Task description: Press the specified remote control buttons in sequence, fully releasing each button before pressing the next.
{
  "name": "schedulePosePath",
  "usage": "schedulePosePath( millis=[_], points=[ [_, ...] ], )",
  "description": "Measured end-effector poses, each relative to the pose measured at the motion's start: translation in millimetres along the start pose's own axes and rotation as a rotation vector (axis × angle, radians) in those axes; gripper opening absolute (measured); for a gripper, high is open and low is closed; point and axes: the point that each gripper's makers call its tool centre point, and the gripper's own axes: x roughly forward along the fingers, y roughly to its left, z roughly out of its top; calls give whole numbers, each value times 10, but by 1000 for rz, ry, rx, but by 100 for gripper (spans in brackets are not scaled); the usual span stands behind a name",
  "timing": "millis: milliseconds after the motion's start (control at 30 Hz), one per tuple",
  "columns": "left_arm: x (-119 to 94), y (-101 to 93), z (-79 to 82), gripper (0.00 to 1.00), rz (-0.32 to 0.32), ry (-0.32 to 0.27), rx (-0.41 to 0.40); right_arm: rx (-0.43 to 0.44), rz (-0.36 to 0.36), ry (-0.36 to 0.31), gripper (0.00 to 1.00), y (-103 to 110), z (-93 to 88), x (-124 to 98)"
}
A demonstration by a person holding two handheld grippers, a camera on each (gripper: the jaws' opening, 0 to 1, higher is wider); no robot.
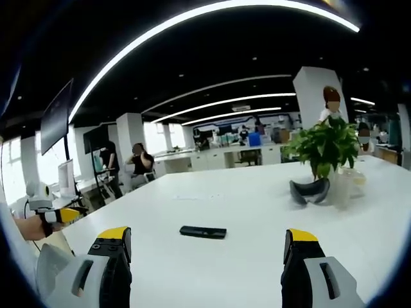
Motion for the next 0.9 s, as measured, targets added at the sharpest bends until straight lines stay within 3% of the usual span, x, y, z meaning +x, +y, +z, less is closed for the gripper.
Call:
schedulePosePath(
  millis=[900],
  points=[
    [198,-19,-27,100,-45,51,31,-12,-14,32,95,-96,-69,54]
  ],
)
